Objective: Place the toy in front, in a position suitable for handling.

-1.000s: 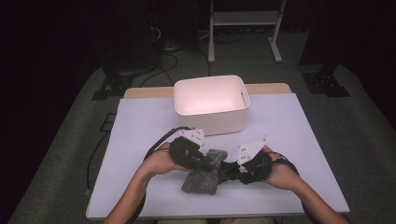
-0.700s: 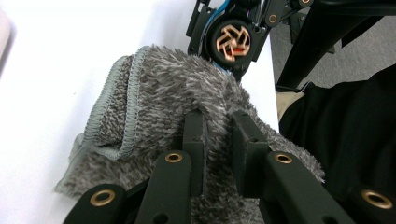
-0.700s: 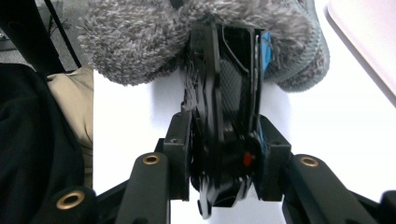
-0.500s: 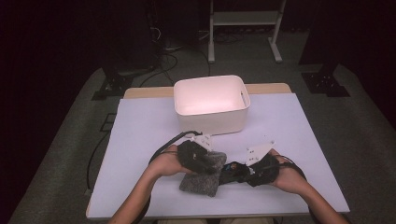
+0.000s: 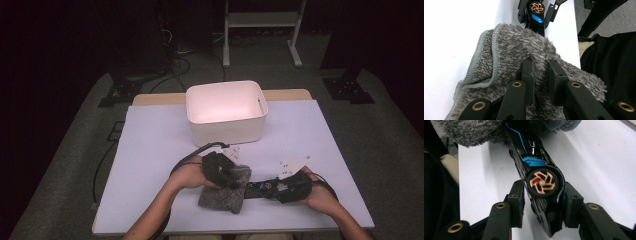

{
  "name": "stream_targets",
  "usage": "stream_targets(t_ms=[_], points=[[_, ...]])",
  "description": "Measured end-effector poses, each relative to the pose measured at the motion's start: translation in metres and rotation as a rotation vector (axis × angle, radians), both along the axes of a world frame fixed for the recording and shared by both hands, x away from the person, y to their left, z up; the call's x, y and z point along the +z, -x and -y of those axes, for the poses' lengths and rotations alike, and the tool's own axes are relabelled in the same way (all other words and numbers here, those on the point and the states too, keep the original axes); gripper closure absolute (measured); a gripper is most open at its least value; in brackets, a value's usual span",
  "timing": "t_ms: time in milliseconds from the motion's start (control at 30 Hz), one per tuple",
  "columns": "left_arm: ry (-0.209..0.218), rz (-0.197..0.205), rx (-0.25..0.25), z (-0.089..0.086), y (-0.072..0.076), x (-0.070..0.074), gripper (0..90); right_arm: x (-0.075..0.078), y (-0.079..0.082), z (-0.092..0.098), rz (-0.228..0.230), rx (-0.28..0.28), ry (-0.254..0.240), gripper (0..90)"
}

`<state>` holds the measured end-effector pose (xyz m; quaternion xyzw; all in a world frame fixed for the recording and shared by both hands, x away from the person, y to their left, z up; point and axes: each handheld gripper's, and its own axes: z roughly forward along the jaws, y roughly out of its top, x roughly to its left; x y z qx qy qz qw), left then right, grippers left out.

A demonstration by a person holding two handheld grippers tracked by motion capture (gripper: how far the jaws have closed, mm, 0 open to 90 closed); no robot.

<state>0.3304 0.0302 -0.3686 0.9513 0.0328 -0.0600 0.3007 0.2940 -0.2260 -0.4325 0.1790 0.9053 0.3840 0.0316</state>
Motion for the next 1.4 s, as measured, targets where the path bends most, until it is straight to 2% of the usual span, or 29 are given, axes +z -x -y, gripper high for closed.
stream_targets(t_ms=[133,267,400,567,633,700,800,900,967,1100,1200,1300,1333,1400], points=[[-0.001,0.001,0.002,-0.002,0.000,0.001,77.5,-0.002,-0.001,0.000,0.000,0.007,0.010,55.5],[-0.005,0.007,0.009,-0.007,0.000,0.002,77.5,0.001,-0.003,-0.011,0.015,0.052,0.051,49.1],[-0.003,0.005,0.019,-0.014,0.000,0.002,77.5,0.003,-0.007,-0.026,0.027,0.098,0.082,47.9],[0.015,-0.003,0.026,-0.022,0.002,0.001,77.5,0.003,-0.013,-0.044,0.037,0.154,0.145,47.7],[0.020,-0.003,0.027,-0.026,0.003,0.002,77.5,0.001,-0.014,-0.050,0.034,0.171,0.178,52.5],[0.033,-0.008,0.033,-0.030,0.003,0.003,77.5,0.000,-0.014,-0.053,0.039,0.176,0.189,53.8],[0.047,-0.007,0.039,-0.038,0.004,0.005,77.4,0.001,-0.013,-0.053,0.027,0.174,0.142,55.9],[0.054,-0.003,0.055,-0.045,0.005,0.008,77.5,-0.001,-0.012,-0.060,0.040,0.196,0.137,56.0],[0.052,-0.001,0.054,-0.049,0.006,0.011,77.5,0.000,-0.015,-0.066,0.023,0.214,0.115,55.9],[0.033,0.007,0.043,-0.054,0.011,0.014,77.5,0.001,-0.018,-0.085,0.035,0.246,0.121,55.8],[0.015,0.011,0.042,-0.057,0.012,0.011,77.5,0.000,-0.021,-0.101,0.034,0.260,0.106,55.7],[-0.032,0.020,0.055,-0.059,0.012,0.002,77.5,-0.003,-0.022,-0.108,0.027,0.260,0.111,55.4],[-0.016,0.012,0.063,-0.060,0.012,0.000,77.5,-0.004,-0.023,-0.108,0.024,0.257,0.100,55.3],[-0.011,0.013,0.063,-0.061,0.011,0.000,77.5,-0.005,-0.023,-0.105,0.006,0.244,0.083,54.0]])
